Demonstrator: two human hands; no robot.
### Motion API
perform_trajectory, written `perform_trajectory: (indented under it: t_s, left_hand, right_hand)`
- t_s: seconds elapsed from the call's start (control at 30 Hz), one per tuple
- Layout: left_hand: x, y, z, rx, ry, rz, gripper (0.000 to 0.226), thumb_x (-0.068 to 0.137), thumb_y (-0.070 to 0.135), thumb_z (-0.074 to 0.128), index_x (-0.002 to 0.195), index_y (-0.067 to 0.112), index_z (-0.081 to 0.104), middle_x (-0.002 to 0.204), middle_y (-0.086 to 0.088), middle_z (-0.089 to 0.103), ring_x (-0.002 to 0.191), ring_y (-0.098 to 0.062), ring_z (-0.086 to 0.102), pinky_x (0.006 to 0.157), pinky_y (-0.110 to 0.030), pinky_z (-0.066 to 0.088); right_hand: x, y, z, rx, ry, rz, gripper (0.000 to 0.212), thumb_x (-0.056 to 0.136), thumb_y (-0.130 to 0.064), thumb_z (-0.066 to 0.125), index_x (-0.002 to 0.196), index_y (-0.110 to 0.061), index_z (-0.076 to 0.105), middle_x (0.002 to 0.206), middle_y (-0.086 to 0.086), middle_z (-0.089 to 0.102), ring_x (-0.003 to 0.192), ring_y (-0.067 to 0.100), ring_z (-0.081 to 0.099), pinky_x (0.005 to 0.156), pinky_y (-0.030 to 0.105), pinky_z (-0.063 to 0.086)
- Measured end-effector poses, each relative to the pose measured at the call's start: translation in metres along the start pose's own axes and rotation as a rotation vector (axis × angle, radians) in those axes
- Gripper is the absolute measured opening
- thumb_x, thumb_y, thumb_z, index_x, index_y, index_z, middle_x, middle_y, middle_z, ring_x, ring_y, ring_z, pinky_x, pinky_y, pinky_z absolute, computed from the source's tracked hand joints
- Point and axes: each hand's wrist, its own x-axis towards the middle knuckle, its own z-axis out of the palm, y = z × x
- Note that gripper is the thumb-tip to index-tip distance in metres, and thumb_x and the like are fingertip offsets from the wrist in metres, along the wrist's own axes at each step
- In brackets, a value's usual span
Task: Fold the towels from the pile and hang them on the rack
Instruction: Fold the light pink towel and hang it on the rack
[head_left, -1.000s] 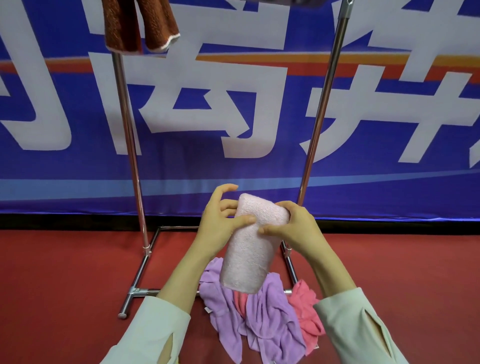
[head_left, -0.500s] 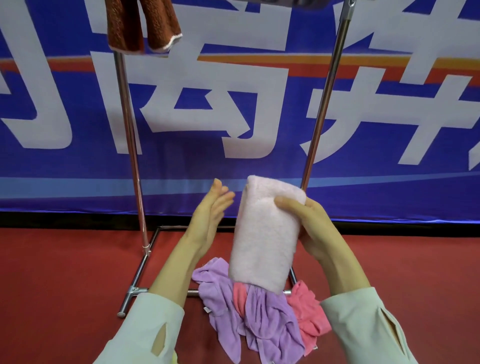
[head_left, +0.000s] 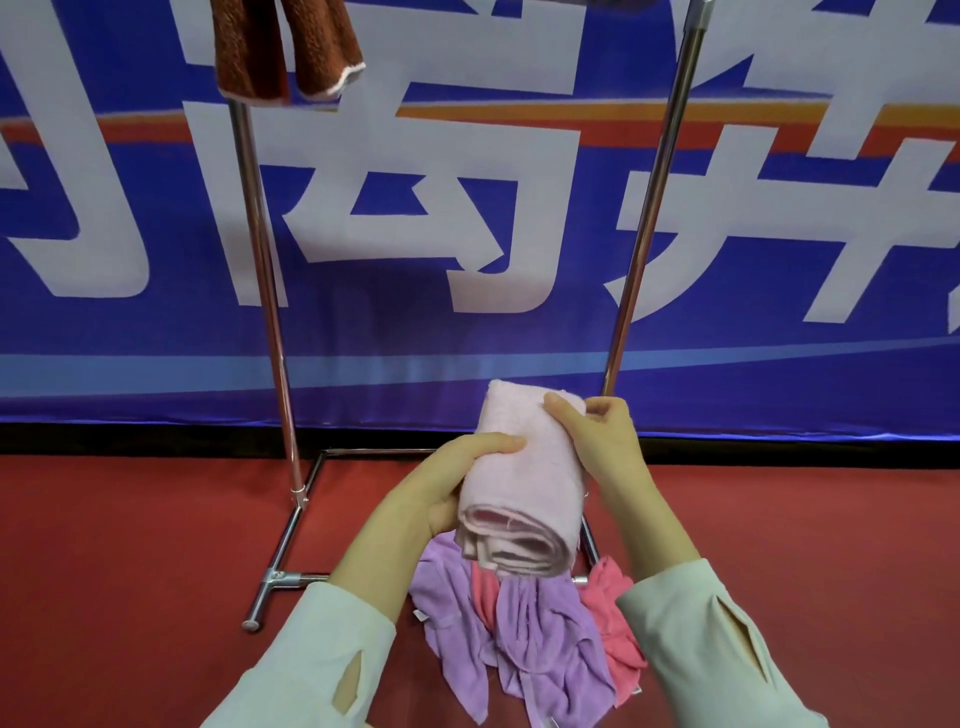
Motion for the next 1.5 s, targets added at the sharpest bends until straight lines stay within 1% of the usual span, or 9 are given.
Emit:
perform_trajectory:
  t_s: [0.2, 0.3, 0.4, 0.5, 0.77, 0.9, 1.1, 1.3, 1.5]
  left_hand:
    - [0.016, -0.003, -0.017, -0.053, 0.161, 0.025, 0.049, 0.080, 0.022, 0.070, 0.122, -0.002, 0.060, 0.113, -0.024, 0.067, 0.108, -0.036, 0.064, 0.101, -0.048, 0.046]
    - [0.019, -0.005, -0.019, -0.041, 0.198, 0.018, 0.052, 0.080, 0.024, 0.072, 0.122, -0.003, 0.060, 0.112, -0.025, 0.067, 0.105, -0.036, 0.066, 0.098, -0.047, 0.049]
    - [0.019, -0.006, -0.020, -0.088, 0.164, -0.003, 0.055, 0.080, 0.029, 0.072, 0.122, -0.004, 0.059, 0.112, -0.026, 0.066, 0.104, -0.036, 0.066, 0.096, -0.046, 0.050]
    - [0.018, -0.006, -0.020, -0.145, 0.086, -0.015, 0.046, 0.086, 0.033, 0.064, 0.115, -0.003, 0.063, 0.108, -0.024, 0.068, 0.096, -0.034, 0.068, 0.090, -0.042, 0.052]
    - [0.017, -0.004, -0.023, -0.190, 0.050, -0.024, 0.042, 0.082, 0.029, 0.066, 0.109, -0.004, 0.065, 0.102, -0.024, 0.067, 0.092, -0.036, 0.067, 0.087, -0.043, 0.054]
    - [0.019, -0.005, -0.027, -0.140, 0.099, -0.036, 0.050, 0.067, 0.014, 0.075, 0.112, -0.003, 0.062, 0.101, -0.023, 0.064, 0.093, -0.036, 0.063, 0.101, -0.045, 0.047]
    - [0.022, -0.006, -0.030, -0.130, 0.226, 0.069, 0.040, 0.075, 0.001, 0.066, 0.114, -0.008, 0.060, 0.102, -0.027, 0.067, 0.091, -0.038, 0.066, 0.090, -0.049, 0.053]
    - [0.014, -0.003, -0.024, 0.265, 0.137, 0.403, 0.064, 0.066, 0.001, 0.069, 0.126, 0.017, 0.053, 0.114, -0.009, 0.069, 0.104, -0.025, 0.067, 0.092, -0.044, 0.053]
    - [0.007, -0.003, -0.020, 0.591, 0.072, 0.448, 0.077, 0.062, 0.007, 0.067, 0.132, 0.031, 0.046, 0.121, 0.006, 0.063, 0.110, -0.010, 0.062, 0.091, -0.030, 0.051]
  right_hand:
    - [0.003, 0.008, 0.000, -0.180, -0.246, 0.167, 0.060, 0.065, -0.070, 0.070, 0.074, -0.020, 0.038, 0.071, -0.003, 0.041, 0.058, 0.012, 0.043, 0.054, 0.026, 0.035]
    - [-0.001, 0.009, 0.000, -0.212, -0.352, 0.182, 0.069, 0.054, -0.067, 0.079, 0.091, -0.020, 0.044, 0.087, 0.001, 0.055, 0.070, 0.013, 0.055, 0.058, 0.026, 0.042]
    - [-0.003, 0.011, 0.002, -0.066, -0.388, 0.192, 0.077, 0.074, -0.025, 0.083, 0.130, -0.015, 0.030, 0.119, 0.013, 0.057, 0.093, 0.025, 0.063, 0.070, 0.033, 0.051]
    - [-0.006, 0.010, 0.006, 0.095, -0.345, 0.143, 0.074, 0.080, -0.006, 0.076, 0.133, -0.017, 0.025, 0.113, 0.012, 0.051, 0.088, 0.024, 0.061, 0.067, 0.029, 0.051]
    - [-0.014, 0.011, 0.018, 0.025, -0.337, 0.019, 0.070, 0.084, -0.007, 0.070, 0.131, -0.022, 0.021, 0.110, 0.013, 0.052, 0.103, 0.030, 0.061, 0.093, 0.046, 0.052]
    - [-0.015, 0.011, 0.021, -0.062, -0.395, -0.025, 0.068, 0.083, 0.000, 0.067, 0.130, -0.021, 0.022, 0.097, 0.010, 0.052, 0.089, 0.026, 0.057, 0.090, 0.049, 0.051]
    - [-0.013, 0.006, 0.005, -0.205, -0.479, 0.020, 0.071, 0.076, -0.017, 0.080, 0.127, -0.019, 0.032, 0.103, 0.011, 0.062, 0.087, 0.023, 0.064, 0.071, 0.035, 0.054]
    - [-0.005, 0.004, -0.001, 0.109, -0.266, 0.054, 0.050, 0.089, -0.034, 0.067, 0.129, -0.013, 0.045, 0.114, 0.009, 0.064, 0.091, 0.021, 0.063, 0.071, 0.028, 0.048]
    - [-0.001, -0.002, -0.014, 0.352, -0.209, 0.039, 0.037, 0.089, -0.027, 0.067, 0.122, -0.013, 0.058, 0.100, 0.004, 0.068, 0.072, 0.013, 0.062, 0.060, 0.025, 0.047]
